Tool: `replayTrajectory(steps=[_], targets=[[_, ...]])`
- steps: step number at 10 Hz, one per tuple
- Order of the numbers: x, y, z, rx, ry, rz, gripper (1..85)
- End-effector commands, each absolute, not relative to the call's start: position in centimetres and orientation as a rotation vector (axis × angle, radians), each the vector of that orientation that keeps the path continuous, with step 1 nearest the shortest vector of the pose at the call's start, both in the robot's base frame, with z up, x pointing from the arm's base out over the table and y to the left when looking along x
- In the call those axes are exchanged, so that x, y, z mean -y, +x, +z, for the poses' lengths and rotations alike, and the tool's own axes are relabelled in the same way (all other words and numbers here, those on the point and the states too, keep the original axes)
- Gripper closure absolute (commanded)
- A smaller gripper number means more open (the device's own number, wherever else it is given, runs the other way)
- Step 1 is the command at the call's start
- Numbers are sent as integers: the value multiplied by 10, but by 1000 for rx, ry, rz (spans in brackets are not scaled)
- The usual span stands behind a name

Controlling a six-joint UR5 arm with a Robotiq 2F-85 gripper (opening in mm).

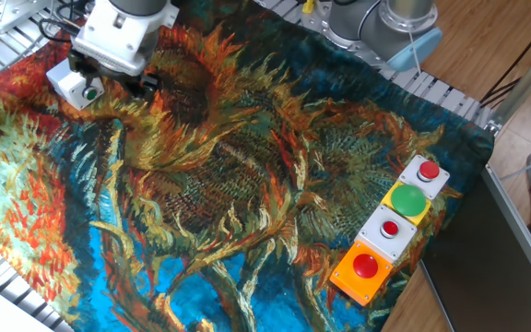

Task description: Press the button horizontally

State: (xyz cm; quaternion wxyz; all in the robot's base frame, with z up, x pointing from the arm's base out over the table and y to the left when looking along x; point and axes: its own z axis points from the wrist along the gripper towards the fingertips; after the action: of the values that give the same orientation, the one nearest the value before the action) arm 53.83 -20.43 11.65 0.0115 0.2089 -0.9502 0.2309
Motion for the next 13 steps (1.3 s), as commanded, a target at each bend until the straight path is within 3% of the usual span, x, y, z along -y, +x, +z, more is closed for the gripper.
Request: replayTrajectory(steps=[1,5,7,13], targets=[[222,522,93,3008,658,706,190],[244,512,105,2928,621,825,197],[267,521,101,2838,652,1007,197],[237,528,94,2891,656,919,200]])
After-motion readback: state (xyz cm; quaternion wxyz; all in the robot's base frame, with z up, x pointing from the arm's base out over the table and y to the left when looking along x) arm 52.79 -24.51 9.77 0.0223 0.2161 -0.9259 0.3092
